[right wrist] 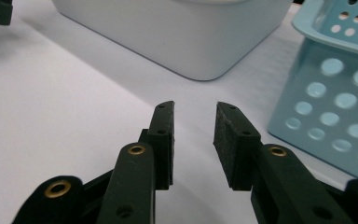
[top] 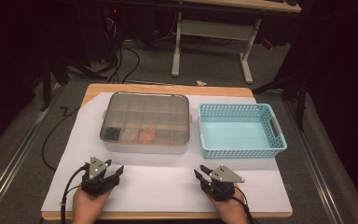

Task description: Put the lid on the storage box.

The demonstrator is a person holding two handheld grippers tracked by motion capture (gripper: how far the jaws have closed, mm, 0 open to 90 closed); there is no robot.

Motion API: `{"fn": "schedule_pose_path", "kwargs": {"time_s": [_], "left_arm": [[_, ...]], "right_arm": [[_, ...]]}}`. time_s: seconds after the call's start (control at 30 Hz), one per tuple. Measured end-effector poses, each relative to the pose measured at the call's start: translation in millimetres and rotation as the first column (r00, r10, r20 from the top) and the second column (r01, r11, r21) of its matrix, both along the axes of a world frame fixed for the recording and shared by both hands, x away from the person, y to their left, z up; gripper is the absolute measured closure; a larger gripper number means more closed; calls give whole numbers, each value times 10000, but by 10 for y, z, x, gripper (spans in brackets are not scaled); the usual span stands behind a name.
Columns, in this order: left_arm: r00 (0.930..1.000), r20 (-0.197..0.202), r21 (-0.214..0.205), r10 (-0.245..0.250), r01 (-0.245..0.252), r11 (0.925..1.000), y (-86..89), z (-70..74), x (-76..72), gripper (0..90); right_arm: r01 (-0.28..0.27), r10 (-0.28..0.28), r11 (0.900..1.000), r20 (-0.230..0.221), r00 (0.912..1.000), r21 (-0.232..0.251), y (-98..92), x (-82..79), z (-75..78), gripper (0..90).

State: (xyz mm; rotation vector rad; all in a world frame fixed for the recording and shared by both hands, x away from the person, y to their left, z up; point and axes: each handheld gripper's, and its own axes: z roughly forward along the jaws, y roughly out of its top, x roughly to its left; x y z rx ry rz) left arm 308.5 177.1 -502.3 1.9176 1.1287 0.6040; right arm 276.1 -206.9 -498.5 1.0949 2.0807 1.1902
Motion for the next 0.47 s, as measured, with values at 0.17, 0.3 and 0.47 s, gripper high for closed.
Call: {"fn": "schedule_pose_path", "kwargs": {"time_s": [0.17,0.3,0.47], "left_arm": [[9998,64,-72,-196,197,9998,-82,7,-22,452],[9997,41,-207,-230,231,9995,-89,2,-39,453],[9996,-29,-115,-268,268,9996,-94,-16,-61,450]], "right_arm": [[175,-174,9997,-74,9998,177,-83,-17,4,679],[314,-313,9992,-55,9995,248,-125,-19,3,679],[428,-426,9988,-122,9990,238,-145,-14,-12,675]]}}
